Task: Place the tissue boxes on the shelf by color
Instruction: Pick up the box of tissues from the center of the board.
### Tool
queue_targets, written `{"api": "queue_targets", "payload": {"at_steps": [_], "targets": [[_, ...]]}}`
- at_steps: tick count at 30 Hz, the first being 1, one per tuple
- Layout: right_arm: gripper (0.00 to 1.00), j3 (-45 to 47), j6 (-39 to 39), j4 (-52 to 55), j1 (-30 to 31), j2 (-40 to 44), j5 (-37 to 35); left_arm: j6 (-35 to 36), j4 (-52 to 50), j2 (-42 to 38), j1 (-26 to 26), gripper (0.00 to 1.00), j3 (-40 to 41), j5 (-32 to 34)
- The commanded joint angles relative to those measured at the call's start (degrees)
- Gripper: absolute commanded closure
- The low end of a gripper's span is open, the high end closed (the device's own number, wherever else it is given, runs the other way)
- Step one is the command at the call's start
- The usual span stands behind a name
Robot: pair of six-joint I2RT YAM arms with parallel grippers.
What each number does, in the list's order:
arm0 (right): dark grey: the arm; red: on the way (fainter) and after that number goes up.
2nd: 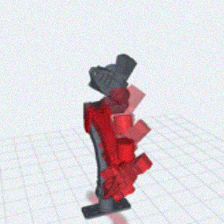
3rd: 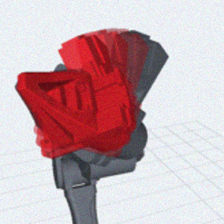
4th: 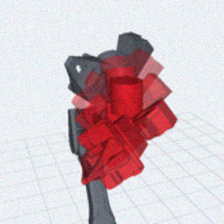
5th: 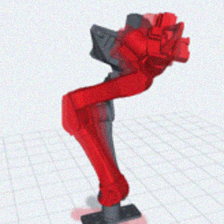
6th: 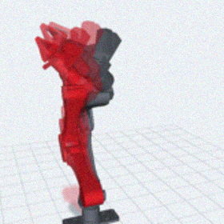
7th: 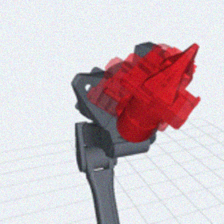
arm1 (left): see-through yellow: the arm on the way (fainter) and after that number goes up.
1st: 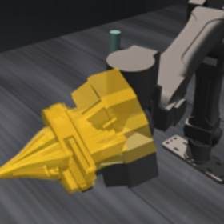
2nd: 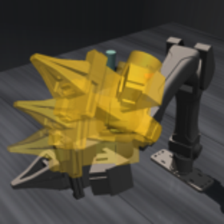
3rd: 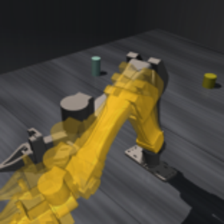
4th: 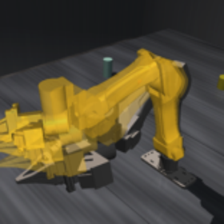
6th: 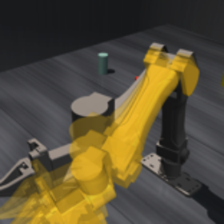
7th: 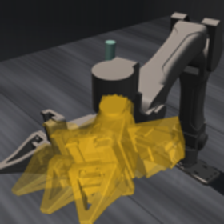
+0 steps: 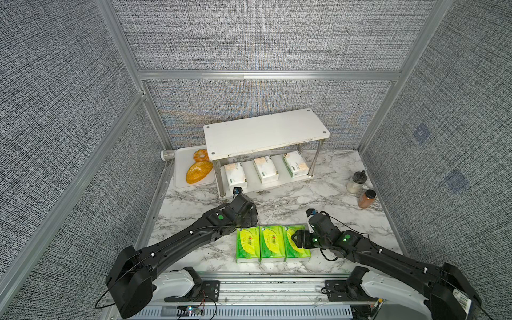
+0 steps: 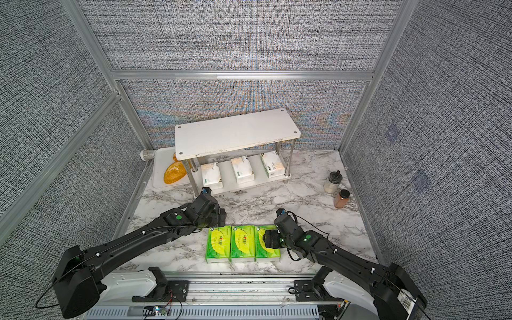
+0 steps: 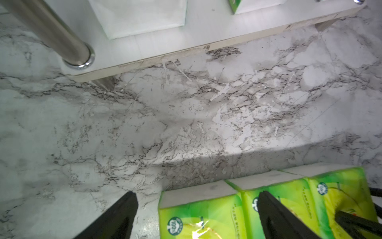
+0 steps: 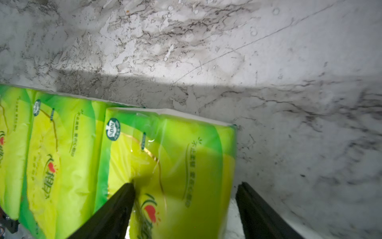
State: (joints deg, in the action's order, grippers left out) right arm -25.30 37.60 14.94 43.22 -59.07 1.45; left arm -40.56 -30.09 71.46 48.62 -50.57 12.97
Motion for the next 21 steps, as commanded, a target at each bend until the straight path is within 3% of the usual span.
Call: {"api": "queue_targets", "payload": {"at_steps": [1,4,10,15,21], "targets": [[0.31,2.2,1.0,-3.0,-0.1,-2.5,0.2,0.0,0.7,2.0,1.5,0.05,-2.6,-2.7],[0.37,3.3,0.8,-6.6,-2.6,-4.6,-1.4,-0.5,3.1,5.4,3.0,0.05,-5.5,-5.7],[0.39,0.7,-4.9,-12.2,-13.2,-7.9,1.3,-2.5,8.8,16.9,4.4,0.04,-14.0,-13.6],[0.41,-1.6,-10.1,-17.6,-20.3,-13.8,8.2,-3.4,11.7,26.2,4.4,0.04,-20.2,-16.1],[0.44,0.9,-10.7,-25.4,-27.7,-16.9,17.7,-5.6,20.9,33.1,4.4,0.03,-20.5,-20.2]]}}
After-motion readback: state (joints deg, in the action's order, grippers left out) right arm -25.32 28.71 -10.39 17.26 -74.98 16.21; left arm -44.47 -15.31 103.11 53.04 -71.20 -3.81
